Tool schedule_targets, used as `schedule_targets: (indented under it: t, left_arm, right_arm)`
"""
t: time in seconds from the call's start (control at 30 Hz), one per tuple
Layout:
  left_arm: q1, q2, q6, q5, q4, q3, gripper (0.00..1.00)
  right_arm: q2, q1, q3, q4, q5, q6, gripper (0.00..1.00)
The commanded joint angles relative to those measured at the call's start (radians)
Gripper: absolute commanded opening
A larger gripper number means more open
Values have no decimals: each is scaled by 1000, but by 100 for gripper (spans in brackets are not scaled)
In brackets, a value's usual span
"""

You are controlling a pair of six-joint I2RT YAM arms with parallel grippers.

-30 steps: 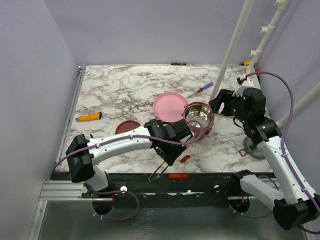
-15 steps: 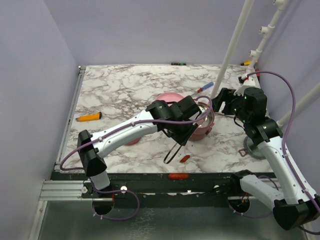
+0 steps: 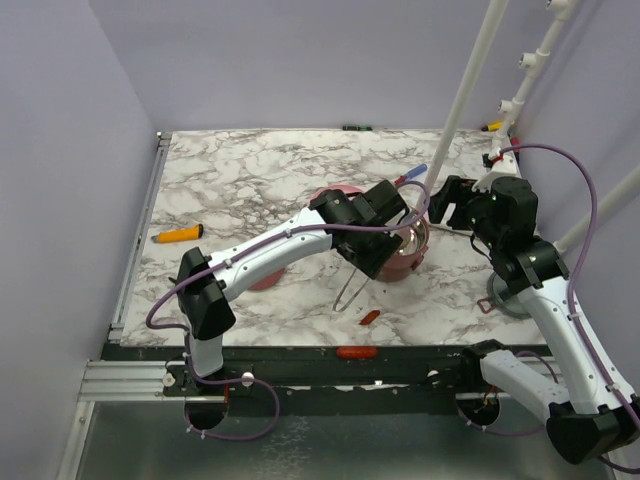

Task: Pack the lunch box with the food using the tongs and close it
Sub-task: Place the fake food in the packing box.

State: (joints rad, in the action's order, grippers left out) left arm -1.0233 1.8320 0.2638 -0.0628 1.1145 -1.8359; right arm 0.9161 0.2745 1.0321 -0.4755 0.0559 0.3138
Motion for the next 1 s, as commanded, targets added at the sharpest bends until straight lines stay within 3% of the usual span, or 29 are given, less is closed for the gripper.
schedule_targets:
  t: [0.0, 0.17, 0.3, 0.63, 0.77, 0.97]
  left_arm:
    - [-3, -3, -14, 9, -19, -30, 54]
    - [-4, -18, -23, 3, -21, -22, 54]
    - [-6, -119, -52, -14, -22, 52, 53]
    - [-106, -407, 137, 3, -6, 467, 52]
    - [-178, -377, 183, 4, -94, 554, 51]
    - [-218, -216, 136, 8, -155, 547, 51]
  right_arm:
    - [-4, -4, 3, -23, 40, -8, 79]
    - [-2, -4, 0, -28, 50, -12, 79]
    - [-8, -5, 4, -32, 75, -13, 80]
    - [15, -5, 22, -38, 143, -23, 81]
    - [7, -5, 22, -36, 112, -13, 81]
    - [-19, -5, 26, -49, 80, -2, 81]
